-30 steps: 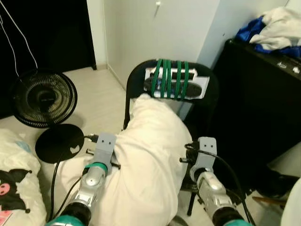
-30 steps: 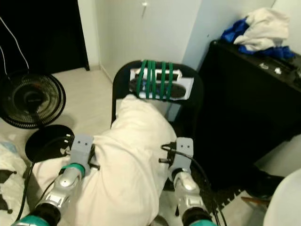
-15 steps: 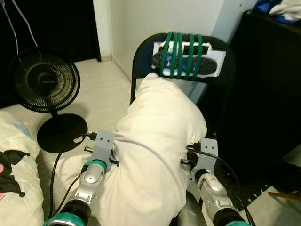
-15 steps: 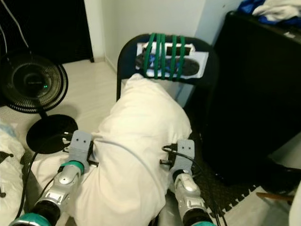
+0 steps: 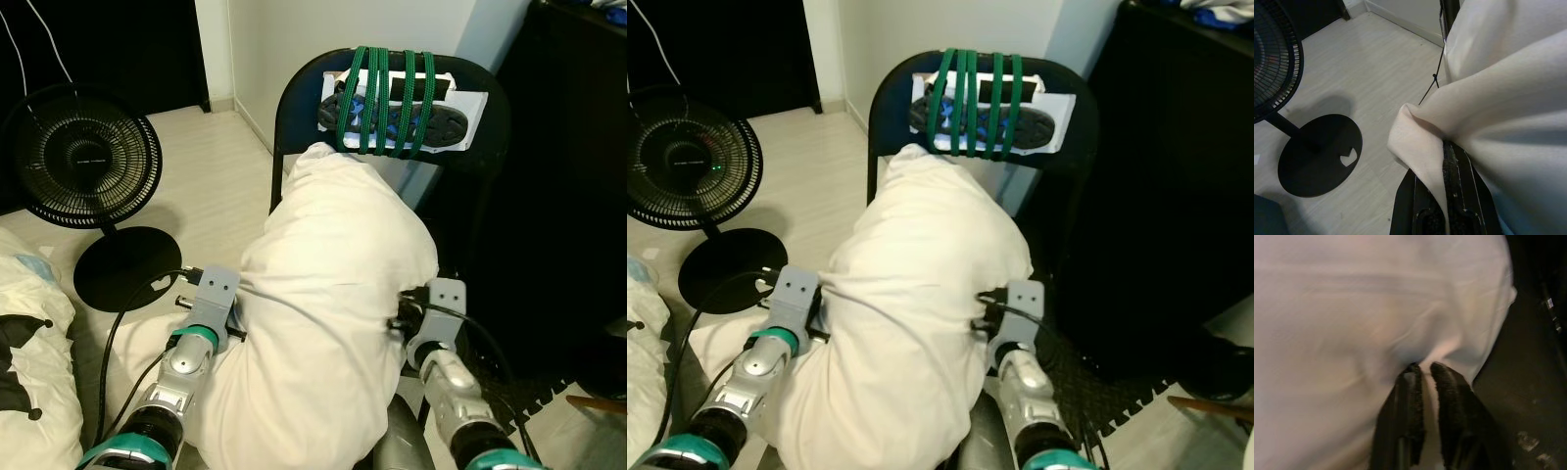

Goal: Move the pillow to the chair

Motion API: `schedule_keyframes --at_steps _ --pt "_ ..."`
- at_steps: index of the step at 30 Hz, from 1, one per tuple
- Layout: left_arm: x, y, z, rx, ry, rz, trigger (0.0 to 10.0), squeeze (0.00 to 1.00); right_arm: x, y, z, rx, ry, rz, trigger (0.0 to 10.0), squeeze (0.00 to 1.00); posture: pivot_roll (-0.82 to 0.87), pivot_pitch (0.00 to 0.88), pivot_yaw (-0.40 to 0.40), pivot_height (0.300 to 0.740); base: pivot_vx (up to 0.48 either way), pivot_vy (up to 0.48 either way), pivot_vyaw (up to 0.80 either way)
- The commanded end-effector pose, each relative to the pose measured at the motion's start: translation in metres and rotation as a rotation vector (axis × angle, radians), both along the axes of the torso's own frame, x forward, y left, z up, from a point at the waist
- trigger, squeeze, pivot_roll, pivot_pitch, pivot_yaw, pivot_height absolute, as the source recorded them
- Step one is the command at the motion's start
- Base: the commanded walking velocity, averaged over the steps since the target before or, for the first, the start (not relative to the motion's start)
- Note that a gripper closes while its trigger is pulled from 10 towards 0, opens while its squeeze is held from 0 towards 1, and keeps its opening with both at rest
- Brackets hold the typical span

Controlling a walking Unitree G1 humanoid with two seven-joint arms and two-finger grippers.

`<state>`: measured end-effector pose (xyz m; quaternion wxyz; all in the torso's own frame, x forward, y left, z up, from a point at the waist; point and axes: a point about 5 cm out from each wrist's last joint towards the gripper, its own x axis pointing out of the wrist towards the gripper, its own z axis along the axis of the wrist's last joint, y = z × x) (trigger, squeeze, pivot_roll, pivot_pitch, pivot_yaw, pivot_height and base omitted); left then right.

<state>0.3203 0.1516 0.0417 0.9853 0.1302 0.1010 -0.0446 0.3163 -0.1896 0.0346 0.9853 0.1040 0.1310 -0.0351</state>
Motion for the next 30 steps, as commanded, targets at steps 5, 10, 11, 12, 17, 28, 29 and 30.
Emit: schedule_keyframes --at_steps 5,10,11,12,17,28,29,30 --pt "0.003 0.003 0.005 0.010 -0.017 -0.013 10.0 0.00 0.002 -0.035 0.000 0.266 0.038 -0.237 10.0 1.00 0.08 0.090 -0.002 0.588 0.000 0.000 0.00" --pt "-0.003 0.010 0.004 0.025 -0.025 -0.027 10.0 0.00 0.003 -0.033 -0.002 0.519 0.038 -0.267 10.0 1.00 0.12 0.127 0.007 0.588 0.000 0.000 0.00" --pt "-0.003 0.010 0.004 0.025 -0.025 -0.027 10.0 0.00 0.003 -0.033 -0.002 0.519 0.038 -0.267 10.0 1.00 0.12 0.127 0.007 0.588 0.000 0.000 0.00" --pt "-0.003 0.010 0.004 0.025 -0.025 -0.027 10.0 0.00 0.003 -0.033 -0.002 0.519 0.038 -0.267 10.0 1.00 0.12 0.127 0.007 0.588 0.000 0.000 0.00" --pt "-0.004 0.014 0.008 0.032 -0.044 -0.037 10.0 0.00 0.006 -0.026 -0.001 0.662 0.015 -0.264 10.0 1.00 0.17 0.162 0.007 0.588 0.000 0.000 0.00" --pt "-0.005 0.010 0.022 0.048 -0.108 -0.104 10.0 0.00 0.016 -0.012 0.010 0.994 -0.151 -0.251 10.0 1.00 0.24 0.185 0.013 0.588 0.000 0.000 0.00" --pt "-0.005 0.010 0.022 0.048 -0.108 -0.104 10.0 0.00 0.016 -0.012 0.010 0.994 -0.151 -0.251 10.0 1.00 0.24 0.185 0.013 0.588 0.000 0.000 0.00" --pt "-0.005 0.010 0.022 0.048 -0.108 -0.104 10.0 0.00 0.016 -0.012 0.010 0.994 -0.151 -0.251 10.0 1.00 0.24 0.185 0.013 0.588 0.000 0.000 0.00"
